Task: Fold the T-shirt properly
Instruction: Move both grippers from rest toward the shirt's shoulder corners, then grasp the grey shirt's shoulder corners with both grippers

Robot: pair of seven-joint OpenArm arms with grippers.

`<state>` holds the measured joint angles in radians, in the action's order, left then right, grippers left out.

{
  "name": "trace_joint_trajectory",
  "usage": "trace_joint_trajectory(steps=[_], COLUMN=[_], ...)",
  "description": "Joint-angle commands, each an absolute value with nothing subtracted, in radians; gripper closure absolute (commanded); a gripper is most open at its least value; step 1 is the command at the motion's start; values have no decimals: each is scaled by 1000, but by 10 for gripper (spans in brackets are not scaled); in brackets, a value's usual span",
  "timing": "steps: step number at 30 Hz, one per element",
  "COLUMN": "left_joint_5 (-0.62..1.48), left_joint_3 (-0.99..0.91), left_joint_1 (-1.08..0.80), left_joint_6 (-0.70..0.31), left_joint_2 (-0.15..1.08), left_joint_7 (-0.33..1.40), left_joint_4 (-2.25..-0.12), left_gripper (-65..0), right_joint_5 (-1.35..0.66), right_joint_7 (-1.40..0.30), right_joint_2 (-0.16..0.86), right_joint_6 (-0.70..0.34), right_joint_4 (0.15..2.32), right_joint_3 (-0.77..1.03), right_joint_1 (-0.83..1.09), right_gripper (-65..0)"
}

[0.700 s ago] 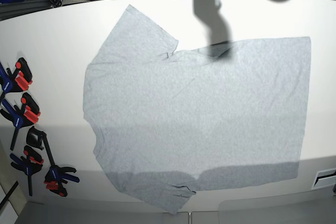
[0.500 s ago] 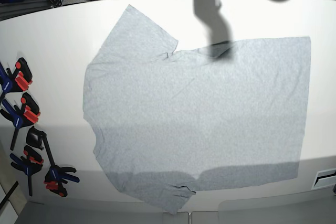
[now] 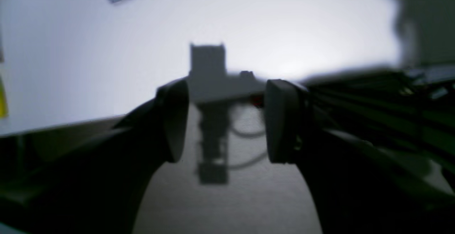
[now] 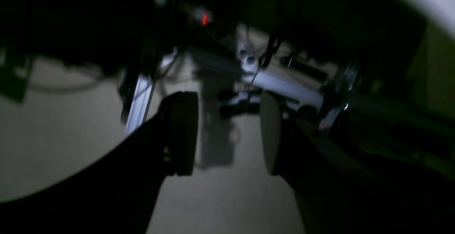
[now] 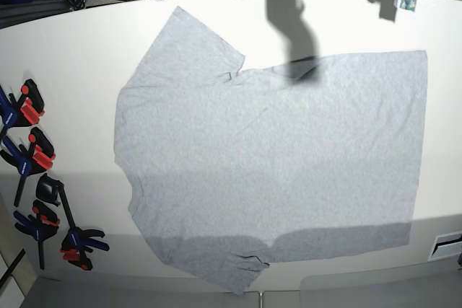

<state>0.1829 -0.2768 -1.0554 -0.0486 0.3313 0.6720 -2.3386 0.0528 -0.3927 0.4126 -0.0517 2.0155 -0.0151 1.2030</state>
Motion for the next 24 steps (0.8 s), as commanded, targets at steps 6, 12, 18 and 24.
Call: trace_joint_trajectory(steps=[6,12,18,24], left_joint_5=[184,184,184,184], left_joint_3=[-281,-281,-281,-281], left_joint_1=[-1007,-844,-733,-726], left_joint_6=[-44,-44,-44,-44], left_joint_2=[336,335,331,331], left_joint_7=[609,603,606,606], left_joint_4=[-2356,-2356,-2356,-2356], left_gripper=[-320,-320,-321,-320], right_joint_5=[51,80,259,264], right_joint_7=[-445,-534,-583,-618], right_joint_2=[416,415,432,535], right_joint_6=[-51,-71,-171,-179], right_joint_4=[2115,2206,2208,2116], right_joint_3=[-13,-25,-93,-224], right_joint_1=[1126,1016,918,818], right_gripper=[-265,-265,-265,-265])
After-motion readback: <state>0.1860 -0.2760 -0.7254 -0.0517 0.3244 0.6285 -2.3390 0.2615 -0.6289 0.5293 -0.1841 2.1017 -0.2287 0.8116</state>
